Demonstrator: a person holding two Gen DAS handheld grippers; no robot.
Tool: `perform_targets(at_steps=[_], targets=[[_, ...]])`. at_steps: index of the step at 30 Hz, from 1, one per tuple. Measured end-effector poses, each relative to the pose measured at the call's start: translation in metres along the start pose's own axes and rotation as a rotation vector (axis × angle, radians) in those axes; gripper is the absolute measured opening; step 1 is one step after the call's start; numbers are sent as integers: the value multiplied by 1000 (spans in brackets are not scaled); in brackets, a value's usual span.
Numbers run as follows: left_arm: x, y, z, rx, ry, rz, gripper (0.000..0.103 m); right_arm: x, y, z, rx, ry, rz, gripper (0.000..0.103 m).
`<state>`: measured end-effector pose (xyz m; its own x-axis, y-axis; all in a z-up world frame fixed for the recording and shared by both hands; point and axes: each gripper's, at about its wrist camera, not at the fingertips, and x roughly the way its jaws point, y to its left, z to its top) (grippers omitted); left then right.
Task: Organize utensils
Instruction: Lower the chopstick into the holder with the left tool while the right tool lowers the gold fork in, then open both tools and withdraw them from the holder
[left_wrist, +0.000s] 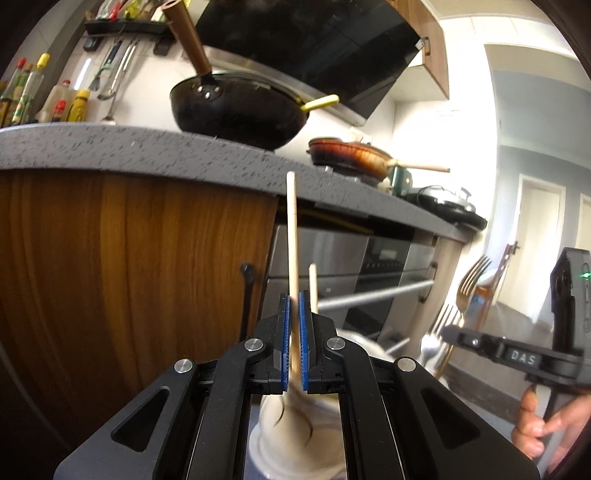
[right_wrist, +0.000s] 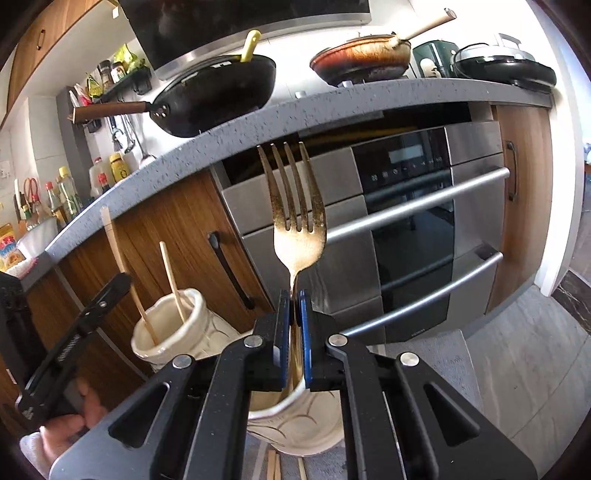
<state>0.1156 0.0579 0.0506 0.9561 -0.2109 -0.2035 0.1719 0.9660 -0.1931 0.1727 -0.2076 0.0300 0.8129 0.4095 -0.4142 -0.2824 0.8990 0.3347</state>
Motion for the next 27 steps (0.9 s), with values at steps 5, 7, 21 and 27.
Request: perform_targets(at_steps=[5, 7, 21, 27], targets=[[-3, -3, -4, 38, 35, 35, 5, 0, -4, -6, 11, 11, -11, 6], [-1, -3, -4, 40, 51, 40, 6, 1, -4, -6, 8, 13, -16, 6], [-16, 0, 8, 11, 42, 60, 51, 5, -6, -4, 7, 47, -40, 9], [-29, 1, 12, 13, 48, 77, 67, -7, -4, -2, -9, 36, -43, 40]])
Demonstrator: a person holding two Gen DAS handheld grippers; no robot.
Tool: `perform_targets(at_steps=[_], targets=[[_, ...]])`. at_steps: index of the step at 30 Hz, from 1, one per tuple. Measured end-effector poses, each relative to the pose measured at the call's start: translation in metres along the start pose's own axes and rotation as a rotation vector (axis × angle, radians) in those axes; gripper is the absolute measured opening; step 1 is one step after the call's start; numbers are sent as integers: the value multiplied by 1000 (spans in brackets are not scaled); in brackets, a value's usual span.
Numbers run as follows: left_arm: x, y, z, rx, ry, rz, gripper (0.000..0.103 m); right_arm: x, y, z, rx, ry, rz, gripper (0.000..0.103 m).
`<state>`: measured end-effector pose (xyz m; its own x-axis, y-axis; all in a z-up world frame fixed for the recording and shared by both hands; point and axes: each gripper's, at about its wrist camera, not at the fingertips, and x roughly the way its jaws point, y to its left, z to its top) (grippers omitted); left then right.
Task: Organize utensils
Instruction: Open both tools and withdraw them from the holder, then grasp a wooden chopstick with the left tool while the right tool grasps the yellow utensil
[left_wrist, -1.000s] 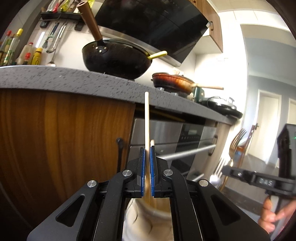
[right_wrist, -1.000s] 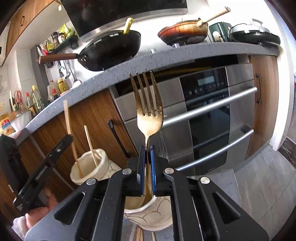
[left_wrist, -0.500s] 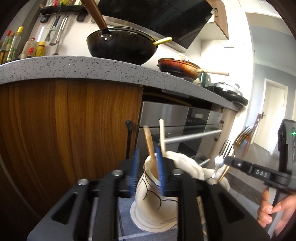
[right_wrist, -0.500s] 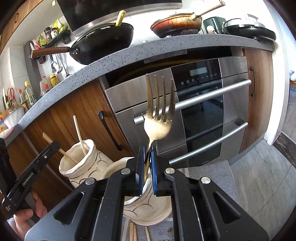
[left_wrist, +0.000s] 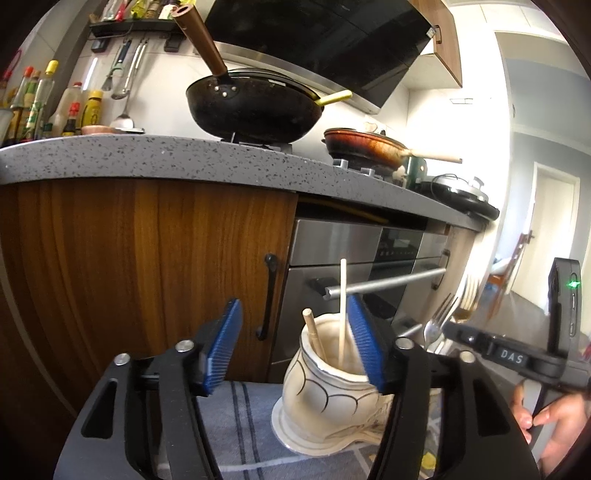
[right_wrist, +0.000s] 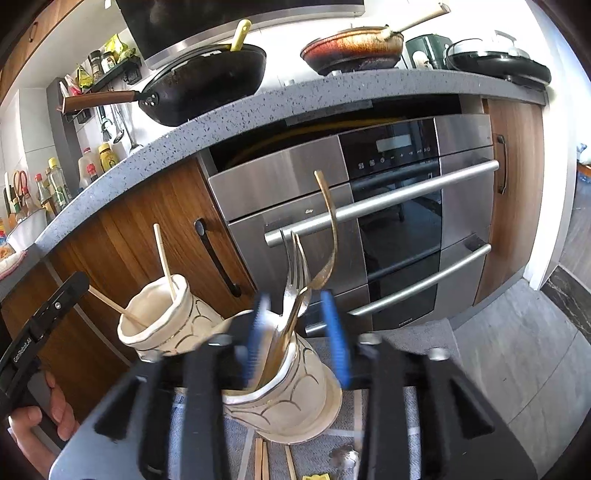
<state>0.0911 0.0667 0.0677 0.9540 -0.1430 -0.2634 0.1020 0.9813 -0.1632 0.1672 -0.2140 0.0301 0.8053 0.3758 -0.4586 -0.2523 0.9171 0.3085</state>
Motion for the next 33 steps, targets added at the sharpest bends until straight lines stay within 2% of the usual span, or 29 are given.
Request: perform_targets(at_steps=[2, 3, 5, 7, 10, 12, 15, 20, 22, 27, 33], targets=[[-5, 0, 0, 5, 7, 15, 74, -7, -1, 0, -6, -3, -3, 49], [-9, 0, -1, 10, 16, 24, 78, -14, -3, -1, -7, -4, -6, 59], [-16, 0, -3, 18, 25, 37, 84, -24, -8, -5, -12, -1, -15, 66], [-22, 0, -5, 29, 33, 62, 92, -33, -14, -10, -21, 13, -40, 77], [-28, 0, -10, 26, 58, 81, 96, -46, -24, -18, -25, 28, -58, 91], [-31, -2, -16, 26, 91, 85, 97, -55, -29, -27, -40, 38, -86, 97], [-35, -7, -26, 50, 123, 110, 98, -67, -35, -42, -91, 50, -142, 97], [-38, -19, -50, 72, 186, 96, 98, -81, -47, -74, -170, 71, -267, 97], [-36, -23, -64, 68, 222, 91, 98, -84, -53, -86, -178, 94, -257, 97], [-25, -43, -100, 86, 342, 18, 98, -81, -63, -111, -184, 190, -219, 97], [-15, -77, -133, 136, 443, -52, 98, -77, -61, -132, -227, 225, -230, 97]])
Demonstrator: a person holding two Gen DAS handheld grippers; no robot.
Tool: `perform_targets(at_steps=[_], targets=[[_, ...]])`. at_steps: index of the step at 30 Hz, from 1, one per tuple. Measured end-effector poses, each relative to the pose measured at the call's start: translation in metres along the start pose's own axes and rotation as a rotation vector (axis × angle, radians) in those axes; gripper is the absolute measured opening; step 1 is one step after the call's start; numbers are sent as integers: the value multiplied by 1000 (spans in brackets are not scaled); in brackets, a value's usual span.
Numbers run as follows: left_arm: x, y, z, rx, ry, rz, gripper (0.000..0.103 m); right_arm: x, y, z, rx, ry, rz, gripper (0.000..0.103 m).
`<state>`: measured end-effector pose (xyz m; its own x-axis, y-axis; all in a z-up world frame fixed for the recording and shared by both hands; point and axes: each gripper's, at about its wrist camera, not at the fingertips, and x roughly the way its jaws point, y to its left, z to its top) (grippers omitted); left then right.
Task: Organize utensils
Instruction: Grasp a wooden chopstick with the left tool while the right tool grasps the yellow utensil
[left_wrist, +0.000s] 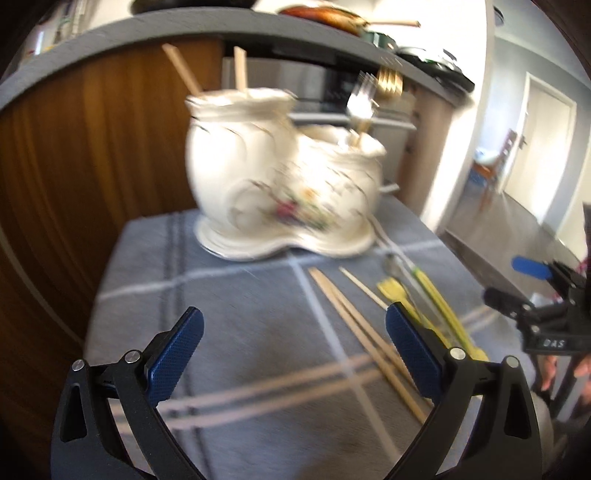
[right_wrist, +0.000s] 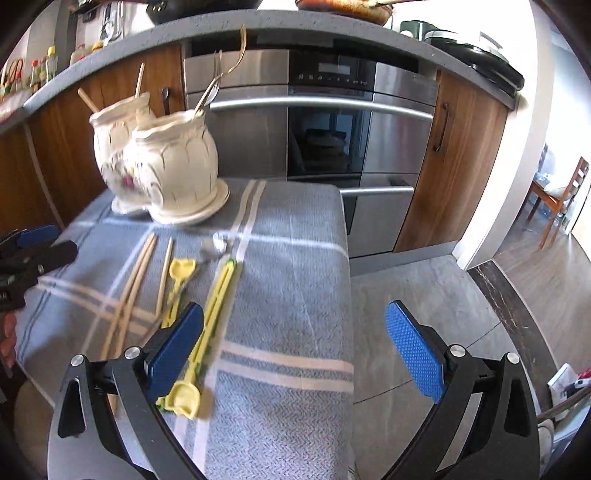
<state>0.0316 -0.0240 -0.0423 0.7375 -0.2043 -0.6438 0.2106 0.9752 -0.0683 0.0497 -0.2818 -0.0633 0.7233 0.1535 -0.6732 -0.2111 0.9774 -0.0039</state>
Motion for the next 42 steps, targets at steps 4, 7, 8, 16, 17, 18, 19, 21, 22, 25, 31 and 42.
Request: perform_targets(at_steps=[4, 7, 8, 16, 17, 18, 19, 21, 22, 25, 31, 42], targets=[[11, -15, -9, 49, 49, 9, 98, 2, 2, 1, -8, 16, 19, 97], [18, -22, -11, 62, 83, 20, 98, 1, 3, 1, -35, 17, 4, 97], [19, -23, -13, 65, 90, 25, 98, 0, 4, 1, -42, 17, 2, 97], [31, -28, -22, 108, 144, 81, 95, 1, 6, 1, -56, 43, 62, 92], [33, -28, -23, 112, 150, 87, 95, 1, 7, 1, -54, 46, 69, 90], [33, -28, -23, 110, 149, 81, 95, 1, 7, 1, -53, 50, 72, 86], [34, -28, -23, 107, 150, 77, 94, 3, 7, 1, -46, 57, 74, 82], [36, -30, -22, 118, 159, 62, 80, 5, 8, 4, -28, 72, 83, 73], [37, -32, -22, 127, 162, 47, 76, 6, 10, 5, -22, 77, 89, 69], [35, -37, -20, 163, 156, 25, 51, 12, 17, 8, -18, 109, 138, 60], [34, -33, -18, 182, 169, -14, 11, 23, 37, 6, -48, 157, 174, 33], [22, 3, -16, 150, 208, 29, 9, 28, 32, 3, -77, 195, 129, 12]])
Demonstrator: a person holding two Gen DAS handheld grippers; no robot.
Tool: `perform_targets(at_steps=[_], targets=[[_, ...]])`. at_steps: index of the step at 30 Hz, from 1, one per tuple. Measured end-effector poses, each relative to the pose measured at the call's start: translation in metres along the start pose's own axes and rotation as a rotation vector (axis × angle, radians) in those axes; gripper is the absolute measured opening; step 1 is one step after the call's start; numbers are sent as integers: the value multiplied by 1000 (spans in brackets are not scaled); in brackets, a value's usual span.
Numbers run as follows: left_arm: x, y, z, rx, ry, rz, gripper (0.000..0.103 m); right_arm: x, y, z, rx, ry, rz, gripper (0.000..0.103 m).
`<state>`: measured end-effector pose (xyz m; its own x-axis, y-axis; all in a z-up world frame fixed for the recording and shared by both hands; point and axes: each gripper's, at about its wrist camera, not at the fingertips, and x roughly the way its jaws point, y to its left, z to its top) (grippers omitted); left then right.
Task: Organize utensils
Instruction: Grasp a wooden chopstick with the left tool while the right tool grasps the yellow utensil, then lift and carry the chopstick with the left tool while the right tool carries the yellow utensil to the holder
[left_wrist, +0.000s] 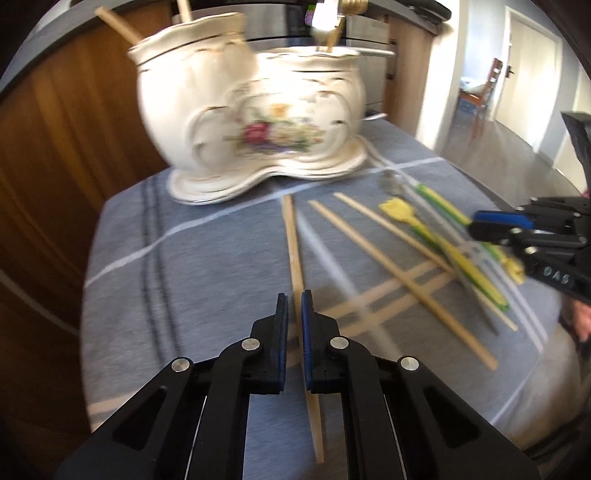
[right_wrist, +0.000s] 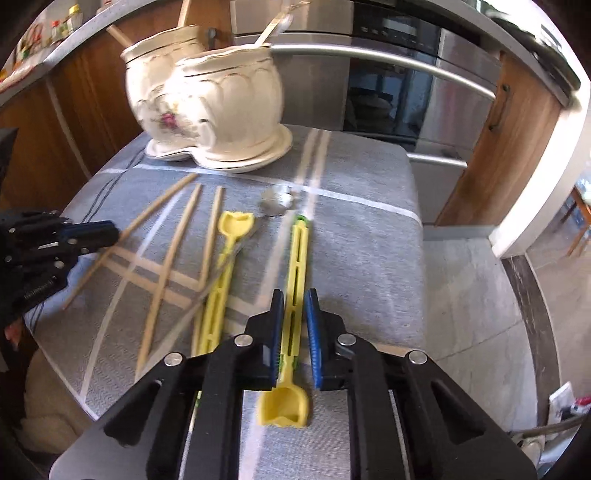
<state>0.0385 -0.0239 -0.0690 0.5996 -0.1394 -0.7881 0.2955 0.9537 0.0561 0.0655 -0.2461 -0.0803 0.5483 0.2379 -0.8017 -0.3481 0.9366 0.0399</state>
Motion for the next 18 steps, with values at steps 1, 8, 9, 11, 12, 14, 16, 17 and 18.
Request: perform_targets(at_steps=[1, 8, 9, 11, 12, 14, 16, 17, 18], targets=[[0, 4, 1, -19, 2, 2, 11, 0, -4, 1, 19, 0, 6, 12], [6, 5, 9, -75, -4, -31, 46, 6, -4, 14, 11, -2, 2, 19], [9, 4, 10, -76, 1, -31, 46, 8, -4, 16, 12, 0, 0, 23], [13, 2, 10, -74, 2, -37, 45, 14, -5, 20, 9, 8, -5, 24], [15, 2, 11, -71, 1, -40, 36, 15, -6, 20, 8, 11, -6, 24], [16, 2, 11, -61, -13, -34, 25, 18, -7, 19, 8, 10, 0, 24], [17, 5, 11, -56, -26, -25, 16, 18, -8, 18, 10, 4, 7, 23], [18, 7, 11, -58, -30, -23, 9, 18, -9, 18, 13, 2, 15, 20], [18, 11, 11, -65, -35, -26, 7, 18, -9, 18, 15, 1, 26, 12]])
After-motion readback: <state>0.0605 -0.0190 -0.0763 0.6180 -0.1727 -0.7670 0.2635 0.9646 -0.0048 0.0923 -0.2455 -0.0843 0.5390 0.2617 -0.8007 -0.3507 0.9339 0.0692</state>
